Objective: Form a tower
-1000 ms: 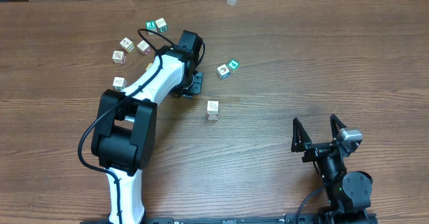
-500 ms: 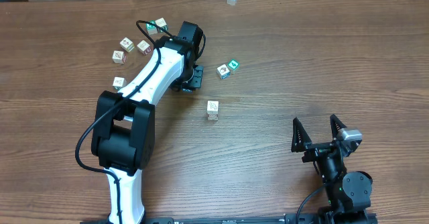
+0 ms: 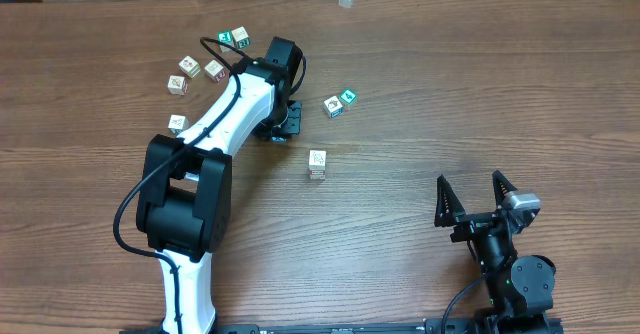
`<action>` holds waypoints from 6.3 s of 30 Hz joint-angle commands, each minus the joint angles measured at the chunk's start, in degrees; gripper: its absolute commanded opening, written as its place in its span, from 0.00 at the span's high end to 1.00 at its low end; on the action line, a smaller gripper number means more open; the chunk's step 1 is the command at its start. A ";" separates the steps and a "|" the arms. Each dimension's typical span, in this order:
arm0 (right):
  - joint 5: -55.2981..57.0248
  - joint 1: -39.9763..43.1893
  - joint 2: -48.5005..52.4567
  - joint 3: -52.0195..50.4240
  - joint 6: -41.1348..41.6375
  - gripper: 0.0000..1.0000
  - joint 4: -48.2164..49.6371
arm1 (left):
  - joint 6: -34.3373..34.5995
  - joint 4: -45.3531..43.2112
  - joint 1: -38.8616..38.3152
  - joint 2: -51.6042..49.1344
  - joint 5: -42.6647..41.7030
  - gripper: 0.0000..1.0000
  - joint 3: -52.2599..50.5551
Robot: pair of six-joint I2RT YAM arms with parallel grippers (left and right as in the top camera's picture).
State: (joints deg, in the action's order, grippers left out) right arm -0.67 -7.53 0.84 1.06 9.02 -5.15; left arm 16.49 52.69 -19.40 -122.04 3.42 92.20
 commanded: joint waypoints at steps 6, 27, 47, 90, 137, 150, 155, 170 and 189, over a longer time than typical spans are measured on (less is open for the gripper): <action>-0.02 0.15 -0.68 -0.59 0.31 0.00 0.31 | 1.55 -0.26 0.20 0.46 -0.31 0.87 -0.92; -0.02 0.15 -0.68 -0.59 0.31 0.00 0.31 | 6.78 11.17 0.24 17.20 -0.76 0.83 10.78; -0.02 0.15 -0.68 -0.59 0.31 0.00 0.31 | 8.00 15.67 -0.20 19.21 -9.03 0.73 10.75; -0.02 0.15 -0.68 -0.59 0.31 0.00 0.31 | 18.95 19.54 -13.70 19.19 0.04 0.81 10.73; -0.02 0.15 -0.68 -0.59 0.31 0.00 0.31 | 18.23 5.05 -14.34 19.17 8.46 0.55 -5.27; -0.02 0.15 -0.68 -0.59 0.31 0.00 0.31 | -1.97 4.98 -14.01 18.67 -1.73 0.35 -6.27; -0.02 0.15 -0.68 -0.59 0.31 0.00 0.31 | -1.92 5.22 -14.19 16.28 -2.05 0.36 -7.15; -0.02 0.15 -0.68 -0.59 0.31 0.00 0.31 | -1.27 5.16 -14.95 13.68 -3.10 0.43 -7.63; -0.02 0.15 -0.68 -0.59 0.31 0.00 0.31 | -1.05 3.54 -15.15 13.66 -1.95 0.60 -9.49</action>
State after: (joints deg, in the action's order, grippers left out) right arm -0.64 -7.53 0.84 1.06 9.02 -5.17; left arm 15.88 56.45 -34.22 -107.92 1.08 83.48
